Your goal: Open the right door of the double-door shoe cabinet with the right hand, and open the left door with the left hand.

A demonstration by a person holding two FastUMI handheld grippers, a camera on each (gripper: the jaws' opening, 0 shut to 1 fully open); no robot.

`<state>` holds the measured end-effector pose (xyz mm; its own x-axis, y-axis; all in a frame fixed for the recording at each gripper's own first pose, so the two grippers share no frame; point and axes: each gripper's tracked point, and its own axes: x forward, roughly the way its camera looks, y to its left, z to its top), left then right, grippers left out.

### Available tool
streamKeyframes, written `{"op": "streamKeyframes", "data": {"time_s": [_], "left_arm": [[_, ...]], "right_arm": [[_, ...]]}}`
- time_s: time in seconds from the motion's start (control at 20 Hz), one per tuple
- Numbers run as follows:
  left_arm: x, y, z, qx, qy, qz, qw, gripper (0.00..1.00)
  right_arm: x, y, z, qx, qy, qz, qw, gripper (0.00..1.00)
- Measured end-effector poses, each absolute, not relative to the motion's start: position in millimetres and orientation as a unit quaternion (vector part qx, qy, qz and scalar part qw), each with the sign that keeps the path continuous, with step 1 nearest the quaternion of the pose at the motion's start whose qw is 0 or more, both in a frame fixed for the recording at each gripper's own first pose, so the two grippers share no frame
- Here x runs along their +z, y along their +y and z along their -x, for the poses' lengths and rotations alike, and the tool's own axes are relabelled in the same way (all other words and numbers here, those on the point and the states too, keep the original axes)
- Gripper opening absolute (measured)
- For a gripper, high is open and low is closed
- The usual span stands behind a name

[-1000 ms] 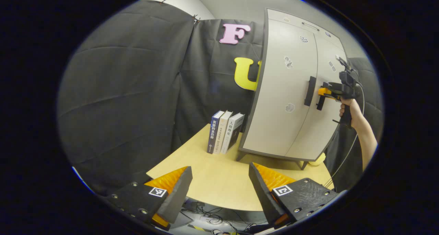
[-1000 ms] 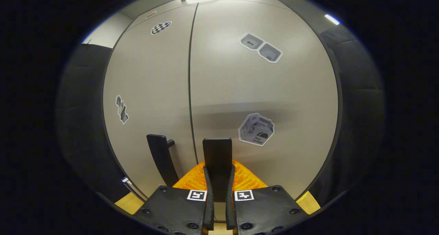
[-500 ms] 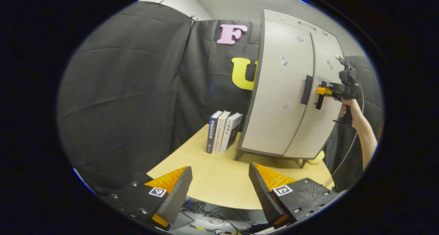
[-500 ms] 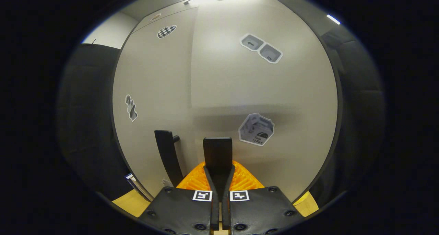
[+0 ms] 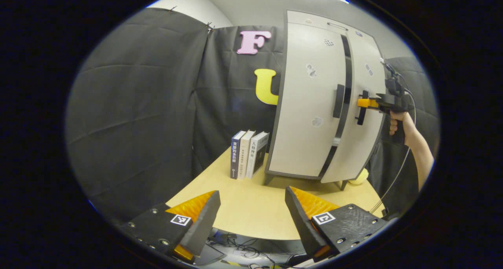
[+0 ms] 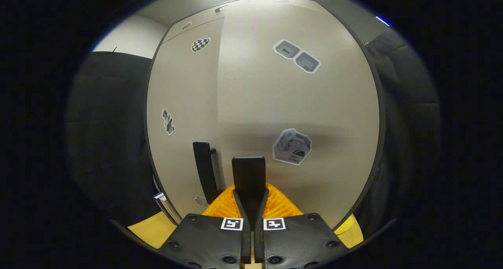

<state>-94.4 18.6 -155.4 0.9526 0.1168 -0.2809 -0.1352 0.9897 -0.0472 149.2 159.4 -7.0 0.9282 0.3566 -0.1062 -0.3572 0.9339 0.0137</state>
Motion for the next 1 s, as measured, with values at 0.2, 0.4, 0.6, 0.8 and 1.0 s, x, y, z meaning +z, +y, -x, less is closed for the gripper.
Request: {"op": "streamKeyframes", "data": {"time_s": [0.2,0.4,0.6,0.8,1.0], "left_arm": [[-156,8,93,0.049,0.141,0.035,0.988,0.97],[-152,-2,89,0.039,0.139,0.034,0.989,0.96],[-156,-6,89,0.033,0.144,0.021,0.989,0.96],[-158,-14,91,0.026,0.149,0.024,0.988,0.97],[-159,-21,90,0.02,0.15,0.021,0.988,0.96]], "right_arm": [[-7,152,-136,0.192,0.053,-0.003,0.98,0.05],[-8,145,-126,0.202,0.056,0.001,0.978,0.05],[-8,137,-116,0.204,0.058,-0.004,0.977,0.05],[-8,128,-105,0.207,0.059,-0.008,0.977,0.05],[-8,119,-96,0.207,0.058,-0.007,0.977,0.02]]}}
